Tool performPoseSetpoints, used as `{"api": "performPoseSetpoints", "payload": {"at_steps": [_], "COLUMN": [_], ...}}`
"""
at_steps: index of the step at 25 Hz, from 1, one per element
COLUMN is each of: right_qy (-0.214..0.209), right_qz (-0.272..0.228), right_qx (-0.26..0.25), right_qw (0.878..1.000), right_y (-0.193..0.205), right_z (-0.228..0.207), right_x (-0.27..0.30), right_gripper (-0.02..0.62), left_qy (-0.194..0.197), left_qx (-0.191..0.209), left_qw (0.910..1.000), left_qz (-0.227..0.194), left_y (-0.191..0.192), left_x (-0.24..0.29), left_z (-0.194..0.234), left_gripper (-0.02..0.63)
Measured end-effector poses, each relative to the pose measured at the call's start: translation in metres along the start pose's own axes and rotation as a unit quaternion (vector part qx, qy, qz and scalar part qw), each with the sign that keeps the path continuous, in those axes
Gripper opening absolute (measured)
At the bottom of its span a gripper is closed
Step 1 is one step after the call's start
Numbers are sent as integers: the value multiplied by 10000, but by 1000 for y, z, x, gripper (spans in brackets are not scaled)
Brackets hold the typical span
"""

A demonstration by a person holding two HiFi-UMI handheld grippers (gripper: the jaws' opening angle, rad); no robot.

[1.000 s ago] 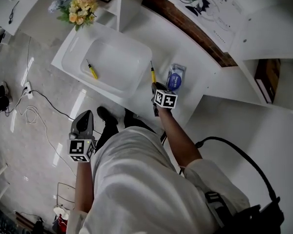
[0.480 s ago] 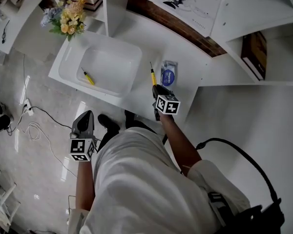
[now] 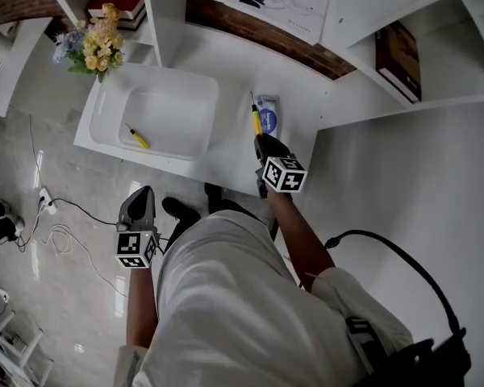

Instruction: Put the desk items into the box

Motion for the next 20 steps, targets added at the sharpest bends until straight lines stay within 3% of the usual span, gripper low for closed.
{"api": "performPoseSetpoints", "payload": {"at_steps": [12,20], "right_qy": [-135,-459], "right_qz": [-589,-822], "right_qx": [261,213], "right_qw": [9978,9953], "right_y": [-32,-51], "right_z": [30,73], "right_x": [-20,-17], "right_gripper": [64,64], "left_qy": [242,320], "left_qx": [159,199], "left_qw": [9996,9992], "left_qz": [-58,-133], "left_y": [-7,-8], "left_x": [-4,-16], "left_z": [16,35], "left_gripper": [3,3]}}
Point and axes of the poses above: the fingertips, and each gripper's own axes: x forward along the fingers, z to its left, y out of its underside, the point moved 1 cm from there along -x, backward along the fingers, and after that the axes turned 4 degrees about -z, right-handed, at the moved point
